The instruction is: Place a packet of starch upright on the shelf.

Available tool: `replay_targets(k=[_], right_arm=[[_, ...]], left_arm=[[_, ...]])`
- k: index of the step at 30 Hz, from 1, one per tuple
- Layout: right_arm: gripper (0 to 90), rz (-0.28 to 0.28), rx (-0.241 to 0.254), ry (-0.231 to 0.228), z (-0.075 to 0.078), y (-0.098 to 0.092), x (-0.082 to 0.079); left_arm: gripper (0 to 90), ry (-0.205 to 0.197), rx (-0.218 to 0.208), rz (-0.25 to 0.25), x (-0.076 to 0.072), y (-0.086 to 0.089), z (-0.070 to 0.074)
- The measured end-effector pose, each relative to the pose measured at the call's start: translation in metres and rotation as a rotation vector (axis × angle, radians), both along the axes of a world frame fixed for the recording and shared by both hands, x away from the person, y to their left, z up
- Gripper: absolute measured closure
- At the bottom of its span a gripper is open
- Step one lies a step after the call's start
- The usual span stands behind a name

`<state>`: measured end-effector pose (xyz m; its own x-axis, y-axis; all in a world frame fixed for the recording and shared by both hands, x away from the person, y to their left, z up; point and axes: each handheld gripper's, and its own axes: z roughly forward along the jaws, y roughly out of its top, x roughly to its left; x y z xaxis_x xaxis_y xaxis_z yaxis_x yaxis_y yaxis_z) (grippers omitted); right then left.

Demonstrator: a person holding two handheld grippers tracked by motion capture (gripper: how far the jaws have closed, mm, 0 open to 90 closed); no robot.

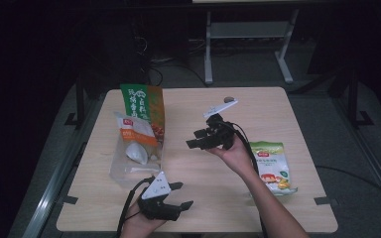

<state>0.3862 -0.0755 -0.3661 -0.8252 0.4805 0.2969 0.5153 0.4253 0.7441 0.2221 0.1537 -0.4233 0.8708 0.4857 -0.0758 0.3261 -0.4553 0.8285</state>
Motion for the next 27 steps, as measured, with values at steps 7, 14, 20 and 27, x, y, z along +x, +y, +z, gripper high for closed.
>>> replay_targets(k=[7, 14, 20, 27], right_arm=[[40.5, -0.032, -0.004, 0.001, -0.002, -0.02, -0.002], [39.8, -0.061, -0.014, 0.018, -0.004, -0.042, -0.008], [38.6, -0.107, -0.03, 0.016, -0.003, -0.067, -0.018], [38.0, -0.154, -0.072, 0.018, -0.009, -0.1, -0.029]], left_arm=[[33.9, 0.005, -0.018, 0.014, 0.002, 0.001, 0.0], [33.9, 0.005, -0.02, 0.022, 0.004, 0.001, 0.0], [33.8, 0.006, -0.025, 0.006, 0.003, -0.003, 0.001], [33.4, 0.001, -0.015, -0.013, 0.006, -0.015, 0.005]])
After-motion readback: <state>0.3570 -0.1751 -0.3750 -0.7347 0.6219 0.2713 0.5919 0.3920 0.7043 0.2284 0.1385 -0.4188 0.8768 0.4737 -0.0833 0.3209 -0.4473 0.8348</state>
